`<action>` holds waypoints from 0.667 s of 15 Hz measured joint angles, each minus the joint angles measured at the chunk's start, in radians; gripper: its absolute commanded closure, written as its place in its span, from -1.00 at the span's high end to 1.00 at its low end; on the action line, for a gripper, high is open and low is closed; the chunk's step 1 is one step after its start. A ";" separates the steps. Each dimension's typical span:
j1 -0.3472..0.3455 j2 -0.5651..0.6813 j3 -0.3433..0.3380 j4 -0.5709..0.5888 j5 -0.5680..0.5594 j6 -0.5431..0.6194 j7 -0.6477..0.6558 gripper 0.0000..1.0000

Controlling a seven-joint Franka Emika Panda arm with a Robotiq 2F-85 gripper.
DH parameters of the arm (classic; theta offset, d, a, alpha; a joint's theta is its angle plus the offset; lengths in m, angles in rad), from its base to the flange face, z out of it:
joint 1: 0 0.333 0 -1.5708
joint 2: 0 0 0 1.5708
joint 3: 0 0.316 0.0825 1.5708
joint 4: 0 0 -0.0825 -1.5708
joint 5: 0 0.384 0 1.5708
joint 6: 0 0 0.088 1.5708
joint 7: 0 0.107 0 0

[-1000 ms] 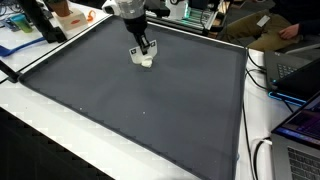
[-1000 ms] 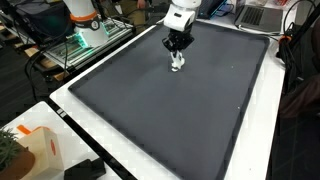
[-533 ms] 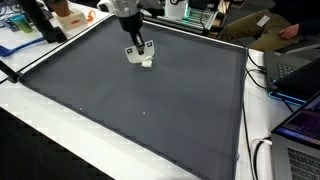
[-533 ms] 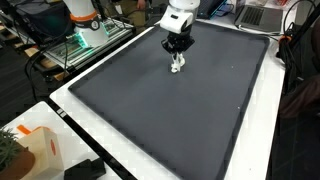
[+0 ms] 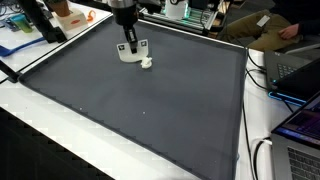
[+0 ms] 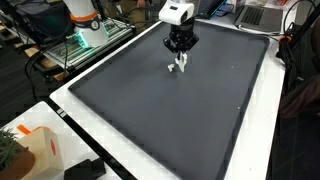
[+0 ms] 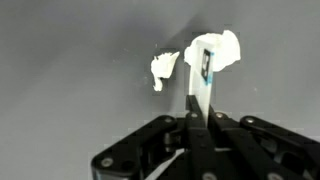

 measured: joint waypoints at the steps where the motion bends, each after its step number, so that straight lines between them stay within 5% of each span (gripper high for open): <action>1: -0.002 -0.025 0.004 -0.015 0.013 0.005 -0.022 -0.98; 10: 0.011 -0.413 0.115 -0.294 -0.077 -0.071 -0.230 -0.98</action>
